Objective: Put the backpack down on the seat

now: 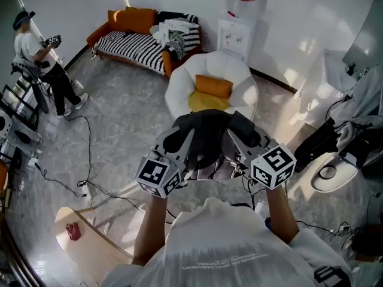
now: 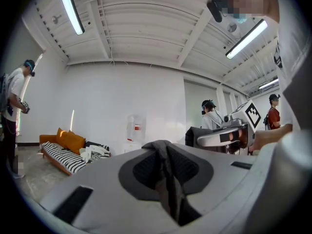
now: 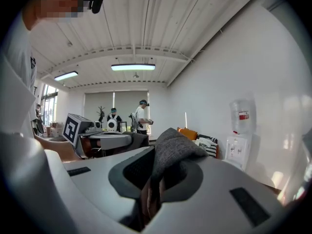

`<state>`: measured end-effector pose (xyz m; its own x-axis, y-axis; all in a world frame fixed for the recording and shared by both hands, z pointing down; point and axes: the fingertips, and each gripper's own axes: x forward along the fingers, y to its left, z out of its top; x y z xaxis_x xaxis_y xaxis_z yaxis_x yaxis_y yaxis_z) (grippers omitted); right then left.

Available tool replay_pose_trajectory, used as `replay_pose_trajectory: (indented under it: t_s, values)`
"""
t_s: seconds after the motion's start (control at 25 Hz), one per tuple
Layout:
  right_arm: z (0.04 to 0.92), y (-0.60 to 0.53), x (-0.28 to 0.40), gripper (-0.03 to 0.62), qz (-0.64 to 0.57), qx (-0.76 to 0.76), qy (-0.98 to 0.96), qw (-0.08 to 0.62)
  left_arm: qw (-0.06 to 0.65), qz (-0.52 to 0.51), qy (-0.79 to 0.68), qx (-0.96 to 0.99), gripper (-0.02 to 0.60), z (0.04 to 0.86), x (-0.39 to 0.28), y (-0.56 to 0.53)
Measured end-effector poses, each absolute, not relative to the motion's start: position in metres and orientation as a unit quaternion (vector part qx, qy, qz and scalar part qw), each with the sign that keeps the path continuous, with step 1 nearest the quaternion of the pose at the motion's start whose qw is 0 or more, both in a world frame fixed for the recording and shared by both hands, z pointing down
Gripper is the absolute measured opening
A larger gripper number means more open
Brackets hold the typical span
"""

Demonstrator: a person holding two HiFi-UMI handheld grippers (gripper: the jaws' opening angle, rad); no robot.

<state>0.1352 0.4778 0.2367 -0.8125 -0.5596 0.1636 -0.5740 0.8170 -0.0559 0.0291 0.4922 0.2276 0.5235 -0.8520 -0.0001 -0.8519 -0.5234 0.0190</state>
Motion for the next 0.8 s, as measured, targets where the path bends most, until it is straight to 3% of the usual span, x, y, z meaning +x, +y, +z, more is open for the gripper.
replay_pose_trajectory:
  t_s: [0.8]
  values:
    - [0.245, 0.462, 0.105, 0.034, 0.072, 0.309, -0.946, 0.064, 0.036, 0.02, -0.477, 0.878, 0.063, 0.245, -0.001, 0.471]
